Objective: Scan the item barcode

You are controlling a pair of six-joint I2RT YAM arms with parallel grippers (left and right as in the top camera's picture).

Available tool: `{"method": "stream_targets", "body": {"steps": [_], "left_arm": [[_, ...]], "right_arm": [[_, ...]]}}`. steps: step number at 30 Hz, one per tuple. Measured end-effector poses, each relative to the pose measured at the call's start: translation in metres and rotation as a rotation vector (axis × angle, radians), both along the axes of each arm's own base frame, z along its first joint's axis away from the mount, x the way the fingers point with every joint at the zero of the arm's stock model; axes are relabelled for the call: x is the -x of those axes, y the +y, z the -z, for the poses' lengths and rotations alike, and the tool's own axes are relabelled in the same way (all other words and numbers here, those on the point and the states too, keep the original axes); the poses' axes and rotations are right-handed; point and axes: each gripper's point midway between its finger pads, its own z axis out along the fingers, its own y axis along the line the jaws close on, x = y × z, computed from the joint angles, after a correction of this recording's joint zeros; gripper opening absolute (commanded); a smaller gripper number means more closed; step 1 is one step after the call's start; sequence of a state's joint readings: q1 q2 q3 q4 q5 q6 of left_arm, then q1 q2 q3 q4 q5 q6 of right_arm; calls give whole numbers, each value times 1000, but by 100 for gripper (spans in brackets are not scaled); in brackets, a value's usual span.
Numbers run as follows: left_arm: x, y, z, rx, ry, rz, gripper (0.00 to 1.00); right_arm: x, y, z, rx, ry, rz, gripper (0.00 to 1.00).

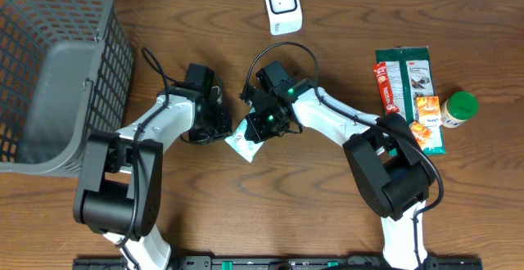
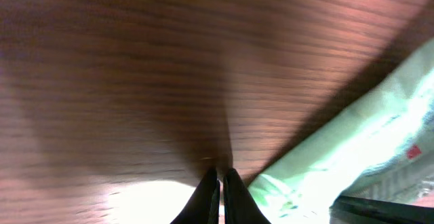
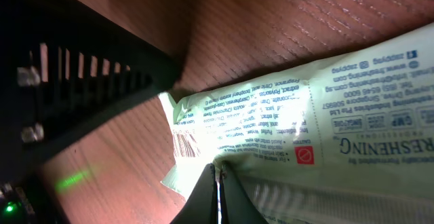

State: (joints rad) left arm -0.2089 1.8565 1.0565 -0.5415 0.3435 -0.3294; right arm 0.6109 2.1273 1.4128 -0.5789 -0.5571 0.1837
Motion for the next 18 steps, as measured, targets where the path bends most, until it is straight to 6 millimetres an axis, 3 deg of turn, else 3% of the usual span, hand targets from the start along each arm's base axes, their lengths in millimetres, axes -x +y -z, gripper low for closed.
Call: {"method": "stream_targets", "body": {"steps": [5,7,8,11,15,18], "left_arm": [[2,31,-6,-46,26,-84,7],[0,41,-18,-56,0,-114,8],[-2,43,-27,-56,-25,-120,7],[-8,40,-60,-32,-120,-117,7],[-10,30,-95,7,-220,-97,8],[-8,24,-99,15,-230,-81,7]], "right_arm": [[1,1,-2,-8,18,13,6],[1,3,-4,-16,27,15,15],[1,3,-5,-19,31,15,24],[1,3,-13,-39,37,22,56],[-12,-11,-38,-51,4,61,60],[-21,-36,-57,-44,6,118,67]]}}
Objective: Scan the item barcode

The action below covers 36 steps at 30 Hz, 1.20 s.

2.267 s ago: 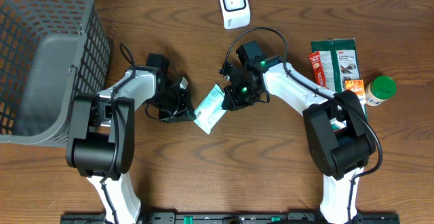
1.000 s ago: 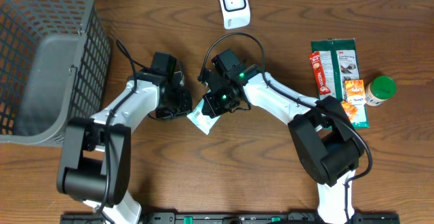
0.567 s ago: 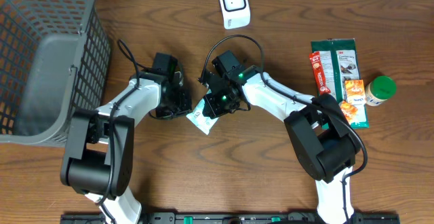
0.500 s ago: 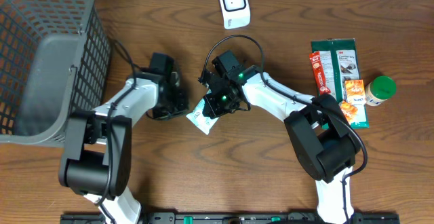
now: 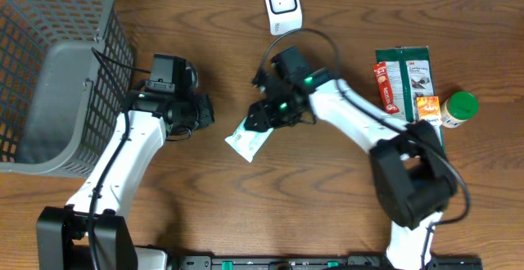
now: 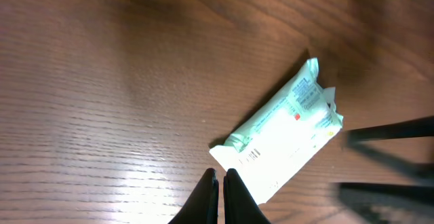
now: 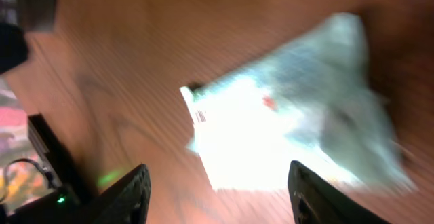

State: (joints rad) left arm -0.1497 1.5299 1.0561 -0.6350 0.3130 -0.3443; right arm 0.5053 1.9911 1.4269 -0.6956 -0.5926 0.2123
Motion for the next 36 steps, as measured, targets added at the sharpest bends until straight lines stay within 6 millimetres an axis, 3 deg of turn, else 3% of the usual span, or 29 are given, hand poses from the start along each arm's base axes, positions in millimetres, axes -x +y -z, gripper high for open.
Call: {"method": "stream_targets", "body": {"steps": [3,7,15,22,28,36], "left_arm": [[3,-7,6,-1,19,22,8],[5,-22,20,-7,49,66,8],[3,-50,65,-21,109,140,8],[9,-47,97,-47,187,138,8],[8,-47,98,-46,190,138,8],[8,-47,98,-46,190,138,8]], "right_arm": [[-9,-31,-11,18,27,69,70],[-18,-67,-9,45,61,134,75],[-23,-93,15,46,53,178,79],[-22,-81,41,-76,-7,182,75],[-21,-60,45,-222,-47,215,73],[0,-25,47,-284,-31,226,67]]}}
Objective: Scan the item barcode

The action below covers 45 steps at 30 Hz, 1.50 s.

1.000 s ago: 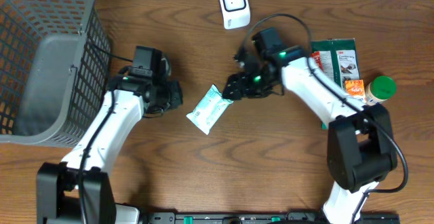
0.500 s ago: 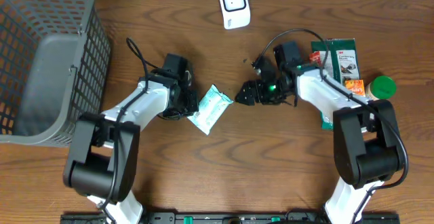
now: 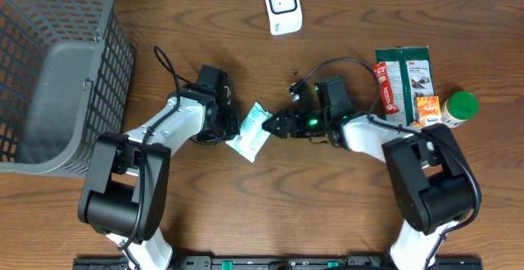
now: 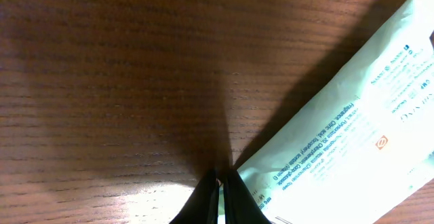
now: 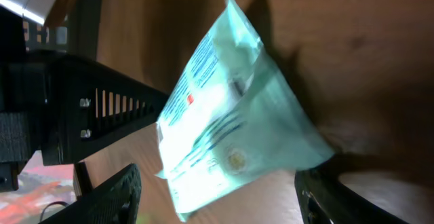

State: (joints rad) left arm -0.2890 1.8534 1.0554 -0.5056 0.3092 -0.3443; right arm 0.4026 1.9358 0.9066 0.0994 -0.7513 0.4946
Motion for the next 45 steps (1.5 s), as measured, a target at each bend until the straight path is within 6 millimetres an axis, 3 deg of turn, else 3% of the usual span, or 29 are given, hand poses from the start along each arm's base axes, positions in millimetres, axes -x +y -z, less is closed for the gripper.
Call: {"method": "stream_targets", "body": {"steps": [7,12,16,19,27,38,45], "left_arm": [[0,0,0,0,0,0,8],[0,0,0,0,0,0,8],[0,0,0,0,0,0,8],[0,0,0,0,0,0,8],[0,0,0,0,0,0,8],[0,0,0,0,0,0,8],[0,0,0,0,0,0,8]], "right_arm": [[9,21,1,17,9,20,62],[9,25,2,28,0,33,55],[8,25,3,29,-6,45,55],[6,25,3,33,-10,55,63],[3,29,4,72,-52,77,55],[-2,33,6,144,-122,121,56],[-5,31,10,171,-118,172,28]]}}
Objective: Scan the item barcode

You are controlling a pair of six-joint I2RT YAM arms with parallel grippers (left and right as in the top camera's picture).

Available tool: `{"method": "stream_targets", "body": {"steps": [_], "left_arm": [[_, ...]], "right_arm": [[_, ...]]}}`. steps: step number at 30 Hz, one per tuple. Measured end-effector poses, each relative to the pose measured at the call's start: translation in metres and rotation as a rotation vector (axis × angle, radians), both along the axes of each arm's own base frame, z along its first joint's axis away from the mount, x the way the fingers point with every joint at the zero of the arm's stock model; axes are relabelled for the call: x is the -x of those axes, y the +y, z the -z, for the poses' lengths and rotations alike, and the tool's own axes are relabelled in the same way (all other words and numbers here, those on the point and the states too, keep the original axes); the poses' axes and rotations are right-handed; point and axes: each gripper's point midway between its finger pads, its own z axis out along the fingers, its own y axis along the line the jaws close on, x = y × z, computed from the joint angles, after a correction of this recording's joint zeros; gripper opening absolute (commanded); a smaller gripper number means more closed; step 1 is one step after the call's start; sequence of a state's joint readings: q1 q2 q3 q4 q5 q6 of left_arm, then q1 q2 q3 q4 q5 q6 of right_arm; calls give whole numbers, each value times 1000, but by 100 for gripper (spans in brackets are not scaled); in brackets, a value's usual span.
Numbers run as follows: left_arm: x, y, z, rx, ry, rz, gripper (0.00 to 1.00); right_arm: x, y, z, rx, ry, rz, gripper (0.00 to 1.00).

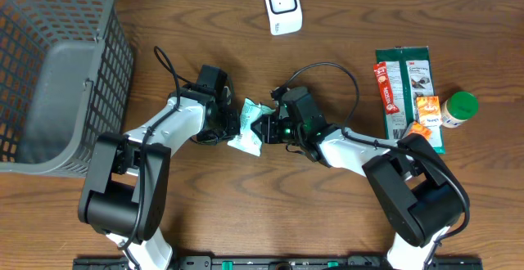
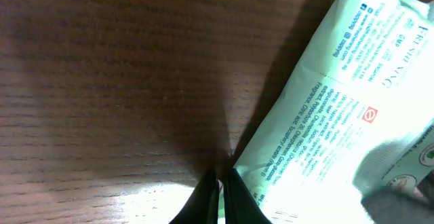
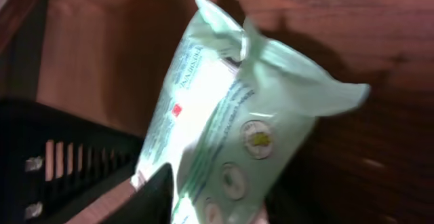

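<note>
A pale green wipes packet (image 1: 248,128) stands tipped up on its edge on the wooden table between my two grippers. My right gripper (image 3: 217,203) has closed on its right end, and the packet (image 3: 224,136) fills the gap between the fingers. My left gripper (image 2: 218,187) is shut and empty, its tip on the table against the packet's left edge (image 2: 325,108). Printed text and a red mark show on that side; only a few faint lines at the lower edge may be a barcode. The white scanner (image 1: 282,6) stands at the back edge.
A grey mesh basket (image 1: 57,74) takes up the back left corner. At the right lie green packets (image 1: 409,78), a red stick pack (image 1: 385,90) and a green-capped bottle (image 1: 457,109). Cables arch over both arms.
My right gripper, then open wide to the right of the packet, now grips its right end. The packet stands more upright. The left gripper has stayed at the left edge.
First both grippers were shut and pressed on the flat packet. Then both were lifted away from it, the right one open. Later the left tip was at the packet's edge with the packet tipped up before the open right gripper, which now holds it.
</note>
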State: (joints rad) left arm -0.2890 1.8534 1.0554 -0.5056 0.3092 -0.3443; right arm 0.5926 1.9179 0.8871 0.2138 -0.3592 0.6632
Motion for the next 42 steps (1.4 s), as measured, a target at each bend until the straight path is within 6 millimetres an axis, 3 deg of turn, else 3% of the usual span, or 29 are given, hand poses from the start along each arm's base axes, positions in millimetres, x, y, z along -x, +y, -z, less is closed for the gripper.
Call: {"method": "stream_targets", "body": {"steps": [10,14,18,20,28,33,34,36,42], "left_arm": [[0,0,0,0,0,0,8],[0,0,0,0,0,0,8],[-3,-1,0,3,-13,0,8],[-9,-2,-1,10,-35,-1,13],[-28,-6,-3,32,-111,-5,14],[-25,-5,-2,28,-98,-5,13],[-24,-5,-2,27,-93,-5,8],[-21,-5,-1,25,-80,-6,7],[-19,-4,-4,25,-77,-6,7]], "right_arm": [[-5,1,-1,-26,-8,33,21],[-5,9,-9,-75,-21,7,30],[1,12,-10,-102,4,-27,31],[2,9,-7,-101,25,-27,31],[0,0,-2,-98,54,-12,31],[0,0,-3,-99,55,-12,21],[0,0,-3,-101,54,-12,18],[-2,1,-5,-107,48,-11,15],[-4,2,-7,-115,35,-12,11]]}}
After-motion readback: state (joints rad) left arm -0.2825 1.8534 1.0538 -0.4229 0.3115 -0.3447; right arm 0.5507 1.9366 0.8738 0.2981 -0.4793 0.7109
